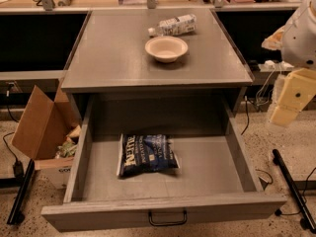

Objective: Pick blue chip bag from top drawer and place on counter

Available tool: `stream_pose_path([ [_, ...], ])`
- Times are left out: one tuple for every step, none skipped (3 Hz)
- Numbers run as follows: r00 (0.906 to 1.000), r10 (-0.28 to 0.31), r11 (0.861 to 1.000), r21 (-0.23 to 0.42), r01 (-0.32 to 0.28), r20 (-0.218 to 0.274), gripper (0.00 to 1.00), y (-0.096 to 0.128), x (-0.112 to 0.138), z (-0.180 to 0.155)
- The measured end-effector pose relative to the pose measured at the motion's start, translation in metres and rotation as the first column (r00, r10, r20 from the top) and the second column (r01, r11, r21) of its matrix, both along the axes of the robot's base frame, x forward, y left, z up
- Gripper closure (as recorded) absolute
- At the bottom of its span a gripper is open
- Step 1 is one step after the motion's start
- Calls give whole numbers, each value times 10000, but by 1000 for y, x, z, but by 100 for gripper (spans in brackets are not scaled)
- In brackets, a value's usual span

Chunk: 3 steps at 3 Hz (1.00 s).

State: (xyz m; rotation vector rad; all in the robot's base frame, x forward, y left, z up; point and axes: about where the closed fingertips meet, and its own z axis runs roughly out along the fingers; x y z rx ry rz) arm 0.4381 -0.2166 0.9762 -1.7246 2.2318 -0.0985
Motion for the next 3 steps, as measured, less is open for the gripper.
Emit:
stream_pose_path([
  [10000, 0, 10000, 0, 0, 0, 0, 0, 0, 0],
  [9971, 751, 9970, 178, -750, -82, 0, 18, 10, -27],
  [9771, 2095, 9765, 599, -2071, -367, 0, 55, 24, -82],
])
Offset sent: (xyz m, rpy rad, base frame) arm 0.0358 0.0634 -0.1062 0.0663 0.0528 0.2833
